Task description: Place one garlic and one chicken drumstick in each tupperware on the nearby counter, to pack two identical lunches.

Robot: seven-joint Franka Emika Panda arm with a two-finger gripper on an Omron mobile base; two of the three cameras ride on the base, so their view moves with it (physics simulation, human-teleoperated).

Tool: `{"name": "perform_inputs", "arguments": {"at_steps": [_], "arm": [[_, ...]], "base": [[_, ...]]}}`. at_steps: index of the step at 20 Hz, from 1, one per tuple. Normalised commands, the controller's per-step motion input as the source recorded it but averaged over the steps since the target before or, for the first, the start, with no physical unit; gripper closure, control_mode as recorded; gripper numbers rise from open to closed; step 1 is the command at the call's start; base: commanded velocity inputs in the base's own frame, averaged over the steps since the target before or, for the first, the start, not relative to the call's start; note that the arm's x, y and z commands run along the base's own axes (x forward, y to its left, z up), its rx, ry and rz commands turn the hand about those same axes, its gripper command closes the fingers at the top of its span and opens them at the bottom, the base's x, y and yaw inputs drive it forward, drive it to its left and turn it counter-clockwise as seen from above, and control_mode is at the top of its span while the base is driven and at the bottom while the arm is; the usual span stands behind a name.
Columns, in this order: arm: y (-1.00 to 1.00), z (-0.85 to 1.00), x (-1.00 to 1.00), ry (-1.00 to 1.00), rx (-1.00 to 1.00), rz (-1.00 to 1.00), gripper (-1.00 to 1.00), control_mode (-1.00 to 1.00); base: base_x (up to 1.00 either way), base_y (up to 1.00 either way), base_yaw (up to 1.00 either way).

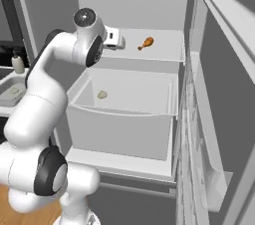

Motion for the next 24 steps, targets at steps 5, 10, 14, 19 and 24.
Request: {"name": "perform_inputs", "arguments": {"at_steps": [5, 10, 14, 19, 24], "arm": [[0.0, -0.07, 0.52, 0.01, 0.0, 0.0, -1.0, -1.0], [0.0, -0.12, 0.57, 0.05, 0.0, 0.0, -1.0, -1.0], [0.0, -0.08, 0.58, 0.1, 0.0, 0.0, -1.0, -1.0], [0.0, -0.08, 0.57, 0.05, 0.0, 0.01, -1.0, -1.0], [0.0, -0.26, 0.51, 0.0, 0.0, 0.02, -1.0, -1.0]], "base": [[0.0, 0.0, 0.0], [0.0, 0.0, 0.0], [0.0, 0.0, 0.0], [0.0, 0.0, 0.0], [0.0, 0.0, 0.0]]}}
